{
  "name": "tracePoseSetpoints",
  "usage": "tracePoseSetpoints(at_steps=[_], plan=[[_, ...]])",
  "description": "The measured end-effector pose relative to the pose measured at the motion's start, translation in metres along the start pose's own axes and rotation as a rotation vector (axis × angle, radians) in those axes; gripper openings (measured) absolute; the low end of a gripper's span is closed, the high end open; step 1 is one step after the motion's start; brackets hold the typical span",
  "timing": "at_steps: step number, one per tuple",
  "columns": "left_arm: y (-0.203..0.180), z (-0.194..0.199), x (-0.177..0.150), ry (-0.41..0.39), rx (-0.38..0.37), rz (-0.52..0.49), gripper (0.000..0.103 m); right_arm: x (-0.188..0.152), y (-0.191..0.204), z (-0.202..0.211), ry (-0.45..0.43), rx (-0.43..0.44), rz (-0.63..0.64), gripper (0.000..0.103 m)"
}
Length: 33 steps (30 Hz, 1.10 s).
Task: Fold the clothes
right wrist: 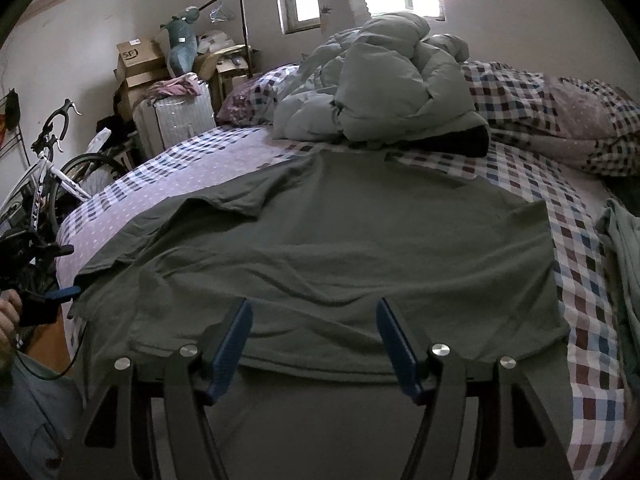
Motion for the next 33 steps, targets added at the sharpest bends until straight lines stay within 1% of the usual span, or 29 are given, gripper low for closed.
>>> tracePoseSetpoints(at_steps=[4, 6, 7, 8, 9, 10, 11, 12, 14, 15, 18, 19, 20, 22, 24, 27, 29, 30, 31, 32, 33], plan=[[0.003, 0.001, 0.013, -0.059, -0.015, 0.061, 0.061, 0.0, 0.004, -0.001, 0.001, 0.005, 0.012, 0.071], [0.002, 0.001, 0.017, -0.078, -0.035, 0.085, 0.061, 0.001, 0.004, -0.001, 0.0, 0.009, 0.013, 0.071], [0.002, -0.001, 0.02, -0.087, -0.032, 0.094, 0.061, 0.002, 0.004, -0.001, -0.001, 0.01, 0.013, 0.071], [0.001, -0.003, 0.023, -0.096, -0.028, 0.103, 0.059, 0.002, 0.004, -0.001, -0.001, 0.011, 0.012, 0.072], [0.0, -0.008, 0.026, -0.106, -0.016, 0.114, 0.045, 0.002, 0.004, -0.002, -0.002, 0.011, 0.01, 0.072], [0.001, -0.012, 0.028, -0.11, 0.01, 0.121, 0.027, 0.002, 0.004, -0.002, -0.002, 0.012, 0.009, 0.072], [0.0, -0.015, 0.031, -0.116, 0.03, 0.124, 0.019, 0.002, 0.004, -0.002, -0.002, 0.012, 0.008, 0.072], [-0.004, -0.013, 0.033, -0.131, 0.029, 0.107, 0.007, 0.002, 0.004, -0.002, -0.002, 0.012, 0.008, 0.072], [-0.013, -0.01, 0.037, -0.161, 0.026, 0.073, 0.002, 0.002, 0.003, -0.001, -0.005, 0.011, 0.006, 0.072], [-0.021, -0.006, 0.038, -0.183, 0.021, 0.044, 0.001, 0.002, 0.003, 0.0, -0.006, 0.01, 0.004, 0.072], [-0.074, 0.029, 0.034, -0.343, -0.036, -0.213, 0.0, 0.003, 0.001, 0.001, -0.011, 0.01, -0.003, 0.073], [-0.094, 0.043, 0.028, -0.421, -0.042, -0.323, 0.0, 0.004, 0.0, 0.002, -0.012, 0.011, -0.005, 0.073], [-0.107, 0.051, 0.022, -0.457, -0.045, -0.401, 0.0, 0.004, -0.001, 0.002, -0.014, 0.012, -0.007, 0.073], [-0.114, 0.049, 0.018, -0.414, -0.049, -0.432, 0.0, 0.005, -0.001, 0.001, -0.014, 0.015, -0.009, 0.073], [-0.099, 0.039, 0.019, -0.308, -0.064, -0.369, 0.0, 0.005, 0.0, 0.0, -0.012, 0.016, -0.006, 0.073], [-0.066, 0.02, 0.015, -0.171, -0.056, -0.24, 0.001, 0.006, 0.002, 0.0, -0.011, 0.019, 0.0, 0.073], [-0.053, 0.007, 0.012, -0.112, -0.026, -0.185, 0.008, 0.006, 0.002, 0.0, -0.01, 0.02, 0.001, 0.073], [-0.048, 0.005, 0.011, -0.092, -0.019, -0.165, 0.016, 0.006, 0.002, 0.0, -0.009, 0.02, 0.002, 0.073], [-0.046, 0.003, 0.009, -0.081, -0.02, -0.145, 0.035, 0.006, 0.002, 0.0, -0.008, 0.021, 0.003, 0.073], [-0.045, 0.002, 0.009, -0.079, -0.019, -0.13, 0.045, 0.006, 0.002, -0.001, -0.007, 0.021, 0.003, 0.073], [-0.044, 0.001, 0.009, -0.078, -0.02, -0.116, 0.061, 0.005, 0.003, 0.0, -0.007, 0.022, 0.003, 0.073]])
Point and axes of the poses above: each gripper's, at about its wrist camera, not at the fingertips, and z roughly against the way its jaws point, y to its left, x to its top, the point moved 3 cm from there along -z, roughly the way its jaws point, and after that the axes turned 7 degrees about z, right-handed, at the moved point
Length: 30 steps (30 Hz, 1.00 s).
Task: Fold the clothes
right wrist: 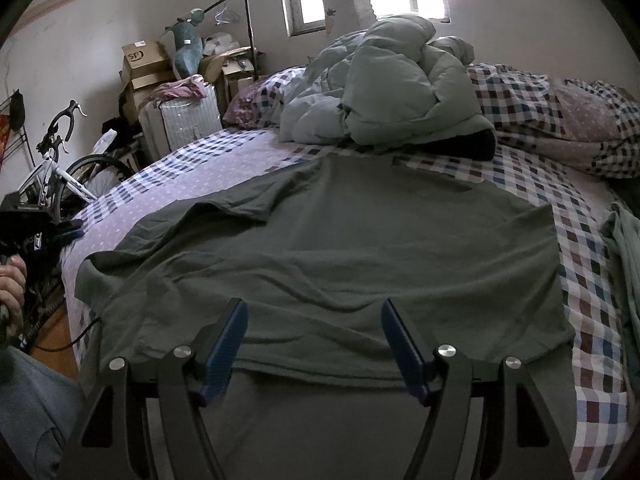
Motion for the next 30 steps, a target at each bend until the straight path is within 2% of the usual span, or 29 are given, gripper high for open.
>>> tracePoseSetpoints(at_steps=[1, 3, 7, 9, 14, 15, 17, 18, 21, 24, 27, 30], plan=[[0.002, 0.0, 0.001, -0.004, -0.001, 0.014, 0.069, -0.001, 0.001, 0.0, 0.001, 0.002, 0.0, 0.073], [0.011, -0.003, 0.002, -0.001, 0.028, 0.038, 0.073, -0.001, 0.001, 0.0, 0.002, 0.004, -0.002, 0.073], [0.029, -0.018, 0.003, 0.052, 0.098, 0.12, 0.073, -0.001, 0.003, -0.002, 0.006, 0.006, 0.0, 0.074], [0.038, -0.025, 0.004, 0.086, 0.1, 0.173, 0.073, -0.002, 0.005, -0.004, 0.012, 0.008, -0.001, 0.074], [0.042, -0.042, 0.014, 0.104, 0.068, 0.288, 0.077, -0.003, 0.008, -0.008, 0.021, 0.011, 0.003, 0.074], [0.043, -0.043, 0.014, 0.105, 0.067, 0.298, 0.074, -0.004, 0.009, -0.009, 0.024, 0.011, 0.006, 0.074], [0.049, -0.045, 0.012, 0.112, 0.112, 0.306, 0.045, -0.005, 0.011, -0.011, 0.03, 0.01, 0.012, 0.074], [0.052, -0.046, 0.011, 0.116, 0.131, 0.312, 0.023, -0.006, 0.012, -0.012, 0.034, 0.009, 0.015, 0.074], [0.06, -0.044, 0.013, 0.121, 0.125, 0.341, 0.01, -0.008, 0.013, -0.016, 0.047, 0.008, 0.018, 0.074], [0.055, -0.038, 0.014, 0.091, 0.122, 0.319, 0.005, -0.009, 0.016, -0.019, 0.055, 0.008, 0.022, 0.074], [0.034, -0.026, 0.019, 0.008, 0.129, 0.21, 0.004, -0.008, 0.019, -0.019, 0.055, 0.012, 0.028, 0.074], [-0.011, -0.001, 0.027, -0.139, 0.088, -0.008, 0.004, -0.008, 0.02, -0.019, 0.053, 0.015, 0.031, 0.074]])
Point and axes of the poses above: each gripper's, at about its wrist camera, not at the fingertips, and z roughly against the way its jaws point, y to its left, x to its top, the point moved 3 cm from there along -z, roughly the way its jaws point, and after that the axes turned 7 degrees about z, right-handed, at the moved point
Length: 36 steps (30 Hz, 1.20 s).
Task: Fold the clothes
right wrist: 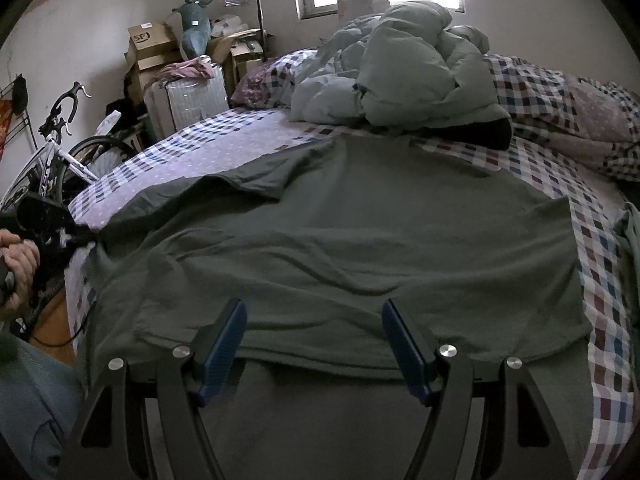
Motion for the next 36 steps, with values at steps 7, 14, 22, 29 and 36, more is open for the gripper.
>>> tracePoseSetpoints(at_steps=[7, 14, 22, 29, 36], plan=[[-0.059, 0.037, -0.041, -0.191, -0.044, -0.427, 0.004, 0.001, -0.004, 0.002, -0.009, -0.002, -0.016, 0.074], [0.017, -0.008, -0.093, 0.119, 0.164, -0.247, 0.004, 0.002, -0.004, 0.003, -0.012, 0.002, -0.014, 0.074], [-0.018, 0.018, -0.102, 0.133, -0.028, -0.39, 0.059, 0.01, 0.009, 0.012, -0.032, 0.032, 0.034, 0.074], [-0.003, 0.068, -0.047, 0.006, -0.171, -0.232, 0.064, 0.035, 0.087, 0.021, -0.083, 0.112, 0.16, 0.074], [0.059, 0.05, 0.009, 0.057, -0.191, 0.125, 0.064, 0.045, 0.217, 0.007, -0.106, 0.15, 0.465, 0.074]])
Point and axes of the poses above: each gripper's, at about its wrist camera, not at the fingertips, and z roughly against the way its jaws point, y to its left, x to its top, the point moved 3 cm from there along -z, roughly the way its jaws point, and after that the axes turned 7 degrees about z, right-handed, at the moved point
